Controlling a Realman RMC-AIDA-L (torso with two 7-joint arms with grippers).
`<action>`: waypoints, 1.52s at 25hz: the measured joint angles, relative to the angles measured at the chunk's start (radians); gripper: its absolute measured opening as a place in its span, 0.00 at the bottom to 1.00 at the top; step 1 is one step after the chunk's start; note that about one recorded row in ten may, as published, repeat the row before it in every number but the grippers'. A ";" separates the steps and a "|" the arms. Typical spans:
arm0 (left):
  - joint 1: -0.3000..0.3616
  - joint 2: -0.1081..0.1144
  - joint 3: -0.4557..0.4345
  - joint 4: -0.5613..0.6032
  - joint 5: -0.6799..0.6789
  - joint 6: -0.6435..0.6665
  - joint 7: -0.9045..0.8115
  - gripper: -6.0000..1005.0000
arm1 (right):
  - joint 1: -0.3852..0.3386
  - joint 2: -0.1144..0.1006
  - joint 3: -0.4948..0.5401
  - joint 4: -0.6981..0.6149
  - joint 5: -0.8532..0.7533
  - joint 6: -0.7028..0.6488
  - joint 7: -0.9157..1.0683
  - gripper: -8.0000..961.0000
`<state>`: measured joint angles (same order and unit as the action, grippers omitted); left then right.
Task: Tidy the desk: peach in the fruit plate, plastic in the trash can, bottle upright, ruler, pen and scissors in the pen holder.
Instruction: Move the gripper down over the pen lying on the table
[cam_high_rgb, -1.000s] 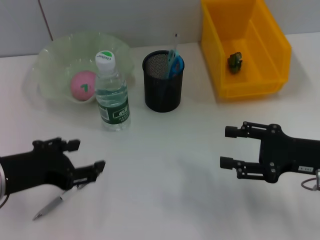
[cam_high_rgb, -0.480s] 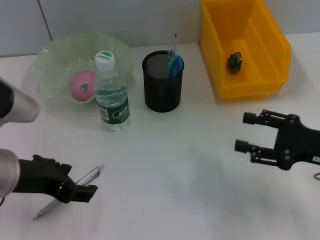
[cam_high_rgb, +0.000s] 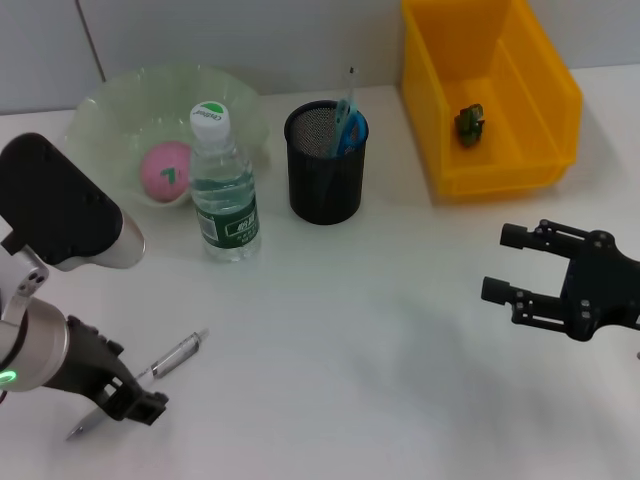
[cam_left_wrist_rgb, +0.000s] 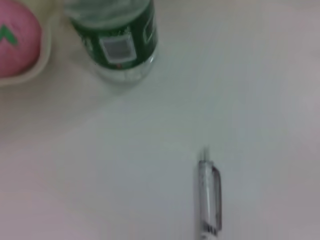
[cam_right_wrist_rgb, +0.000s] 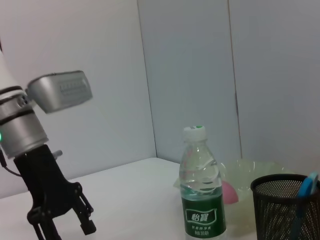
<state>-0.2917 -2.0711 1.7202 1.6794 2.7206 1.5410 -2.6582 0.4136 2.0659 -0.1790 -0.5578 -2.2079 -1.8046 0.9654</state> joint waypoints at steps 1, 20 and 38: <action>0.000 0.000 0.000 0.000 0.000 0.000 0.000 0.75 | 0.000 0.000 0.000 0.000 0.000 0.000 0.000 0.76; -0.041 -0.001 -0.032 -0.108 -0.008 0.014 -0.029 0.73 | -0.015 0.007 -0.008 0.017 0.004 0.026 -0.051 0.76; -0.087 0.001 -0.055 -0.176 -0.012 0.016 -0.027 0.50 | -0.021 0.003 -0.011 0.041 0.003 0.032 -0.065 0.76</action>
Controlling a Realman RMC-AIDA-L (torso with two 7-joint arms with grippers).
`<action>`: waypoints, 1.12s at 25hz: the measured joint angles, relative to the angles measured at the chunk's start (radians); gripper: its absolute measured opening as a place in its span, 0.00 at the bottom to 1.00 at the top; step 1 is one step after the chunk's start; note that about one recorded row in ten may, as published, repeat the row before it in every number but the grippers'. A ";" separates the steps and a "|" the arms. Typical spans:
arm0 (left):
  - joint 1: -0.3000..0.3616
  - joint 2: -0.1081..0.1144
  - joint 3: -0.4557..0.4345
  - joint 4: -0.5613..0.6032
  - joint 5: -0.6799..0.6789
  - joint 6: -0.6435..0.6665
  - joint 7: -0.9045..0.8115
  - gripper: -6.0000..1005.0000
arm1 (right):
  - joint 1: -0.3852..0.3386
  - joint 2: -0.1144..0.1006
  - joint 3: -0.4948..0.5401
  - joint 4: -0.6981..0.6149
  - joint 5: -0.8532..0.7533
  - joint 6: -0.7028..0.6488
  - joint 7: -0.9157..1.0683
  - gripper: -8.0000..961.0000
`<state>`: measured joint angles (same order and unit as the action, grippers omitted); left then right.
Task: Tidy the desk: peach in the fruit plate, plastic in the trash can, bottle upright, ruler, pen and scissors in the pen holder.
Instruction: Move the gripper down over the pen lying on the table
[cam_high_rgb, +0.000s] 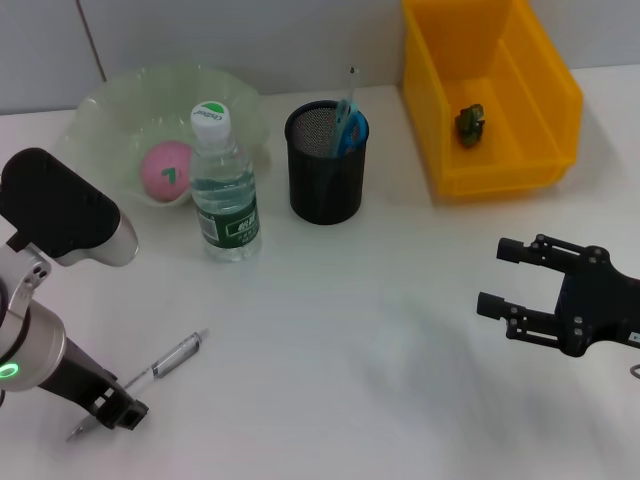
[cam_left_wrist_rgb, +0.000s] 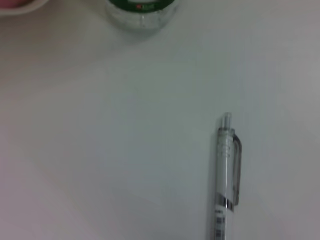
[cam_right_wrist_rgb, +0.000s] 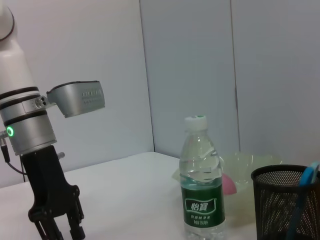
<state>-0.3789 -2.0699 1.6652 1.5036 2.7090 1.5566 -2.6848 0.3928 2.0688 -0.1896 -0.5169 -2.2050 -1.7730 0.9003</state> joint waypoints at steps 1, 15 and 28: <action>-0.003 0.000 0.000 -0.007 0.000 0.000 0.000 0.50 | 0.000 0.000 0.000 0.000 0.000 0.002 0.000 0.76; -0.022 -0.002 -0.016 -0.046 0.000 0.003 -0.001 0.37 | 0.000 0.003 -0.002 0.000 -0.001 0.020 0.000 0.76; -0.042 -0.001 -0.019 -0.085 0.005 0.004 0.006 0.30 | -0.005 0.005 -0.001 0.003 0.000 0.013 0.000 0.76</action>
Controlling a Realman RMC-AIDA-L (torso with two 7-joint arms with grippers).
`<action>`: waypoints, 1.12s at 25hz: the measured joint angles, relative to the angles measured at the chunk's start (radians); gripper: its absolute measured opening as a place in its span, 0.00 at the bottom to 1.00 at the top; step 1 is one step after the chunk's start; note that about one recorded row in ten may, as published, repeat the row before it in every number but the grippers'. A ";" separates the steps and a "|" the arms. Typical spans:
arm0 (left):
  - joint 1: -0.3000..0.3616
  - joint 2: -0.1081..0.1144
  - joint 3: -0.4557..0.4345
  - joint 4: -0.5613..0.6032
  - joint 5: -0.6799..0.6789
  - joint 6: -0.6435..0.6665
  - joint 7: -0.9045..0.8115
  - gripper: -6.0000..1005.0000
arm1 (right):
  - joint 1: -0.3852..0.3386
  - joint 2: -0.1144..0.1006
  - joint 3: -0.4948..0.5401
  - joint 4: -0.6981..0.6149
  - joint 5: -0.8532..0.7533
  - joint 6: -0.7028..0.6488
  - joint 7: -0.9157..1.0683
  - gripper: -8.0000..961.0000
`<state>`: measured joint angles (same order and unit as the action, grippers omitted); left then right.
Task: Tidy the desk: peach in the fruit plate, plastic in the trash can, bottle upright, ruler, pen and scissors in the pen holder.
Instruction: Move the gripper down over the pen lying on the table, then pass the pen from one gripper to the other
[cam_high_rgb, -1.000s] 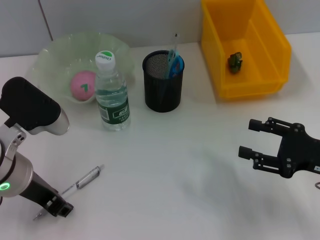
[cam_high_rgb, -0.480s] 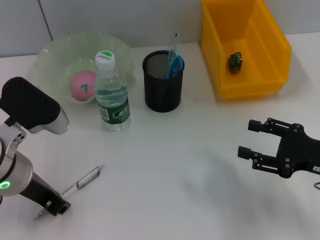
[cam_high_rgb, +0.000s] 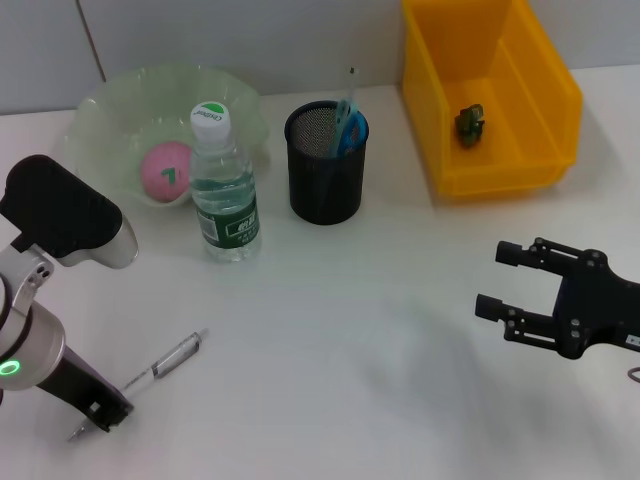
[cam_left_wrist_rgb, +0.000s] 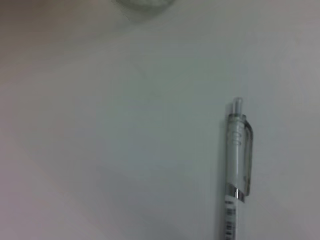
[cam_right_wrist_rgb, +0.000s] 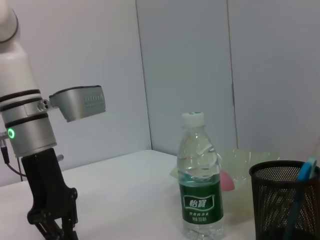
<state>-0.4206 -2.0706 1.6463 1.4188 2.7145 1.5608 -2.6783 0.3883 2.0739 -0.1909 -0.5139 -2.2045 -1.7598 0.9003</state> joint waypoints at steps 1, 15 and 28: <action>-0.006 0.000 -0.004 -0.009 -0.004 0.001 0.002 0.29 | 0.000 0.000 0.000 0.003 0.000 0.000 0.000 0.76; 0.015 0.000 -0.030 0.119 -0.154 -0.002 0.054 0.14 | -0.011 0.000 0.017 0.015 0.065 -0.009 0.013 0.76; 0.191 -0.002 0.177 0.194 -0.532 -0.575 0.489 0.14 | -0.081 -0.024 0.022 0.165 0.358 -0.318 0.087 0.76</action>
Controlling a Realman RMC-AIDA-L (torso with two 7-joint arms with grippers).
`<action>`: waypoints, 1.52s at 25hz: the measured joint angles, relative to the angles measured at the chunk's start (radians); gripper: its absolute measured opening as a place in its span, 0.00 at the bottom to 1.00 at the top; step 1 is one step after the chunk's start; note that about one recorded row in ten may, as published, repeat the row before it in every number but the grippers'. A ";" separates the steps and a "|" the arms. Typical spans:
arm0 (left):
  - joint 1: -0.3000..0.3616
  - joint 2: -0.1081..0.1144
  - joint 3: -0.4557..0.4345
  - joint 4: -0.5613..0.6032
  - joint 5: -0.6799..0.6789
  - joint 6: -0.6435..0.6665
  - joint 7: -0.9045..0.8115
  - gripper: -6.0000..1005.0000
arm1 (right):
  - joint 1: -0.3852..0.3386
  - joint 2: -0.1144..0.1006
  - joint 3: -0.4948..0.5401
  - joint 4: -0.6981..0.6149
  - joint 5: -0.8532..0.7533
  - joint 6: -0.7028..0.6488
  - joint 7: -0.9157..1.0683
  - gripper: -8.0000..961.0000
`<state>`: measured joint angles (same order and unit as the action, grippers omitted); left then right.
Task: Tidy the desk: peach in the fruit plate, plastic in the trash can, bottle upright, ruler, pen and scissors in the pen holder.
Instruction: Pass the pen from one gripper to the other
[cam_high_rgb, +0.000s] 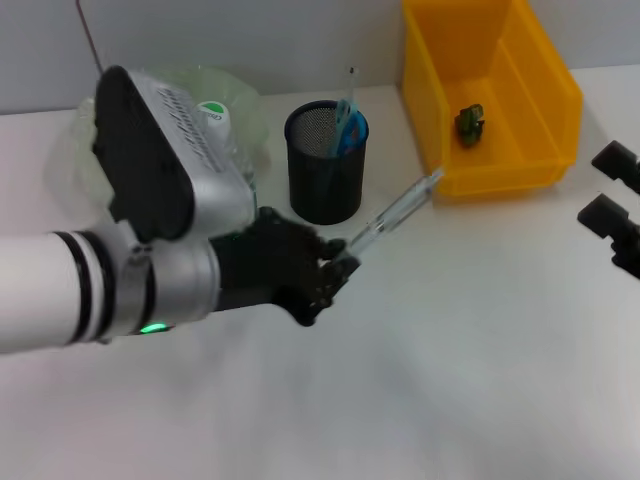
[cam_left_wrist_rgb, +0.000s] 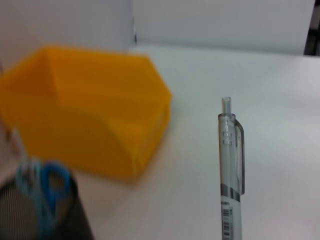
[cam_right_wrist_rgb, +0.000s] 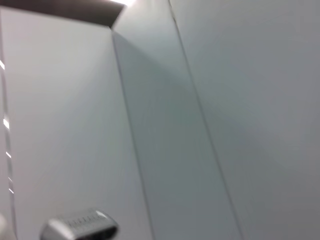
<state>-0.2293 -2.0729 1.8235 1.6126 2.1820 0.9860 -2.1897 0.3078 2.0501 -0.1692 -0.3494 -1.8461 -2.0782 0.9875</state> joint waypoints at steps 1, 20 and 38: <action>0.006 0.000 0.014 -0.008 -0.014 -0.033 0.025 0.14 | 0.001 0.015 -0.004 0.007 0.000 -0.010 -0.003 0.76; -0.011 -0.001 -0.014 -0.543 -1.045 -0.014 1.075 0.14 | 0.054 0.028 -0.012 0.143 -0.005 0.055 -0.092 0.76; -0.062 -0.006 0.040 -0.644 -1.135 -0.025 1.168 0.14 | 0.136 0.033 -0.077 0.270 -0.008 0.232 -0.153 0.75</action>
<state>-0.2915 -2.0786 1.8633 0.9688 1.0470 0.9608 -1.0214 0.4438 2.0831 -0.2467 -0.0798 -1.8537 -1.8462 0.8350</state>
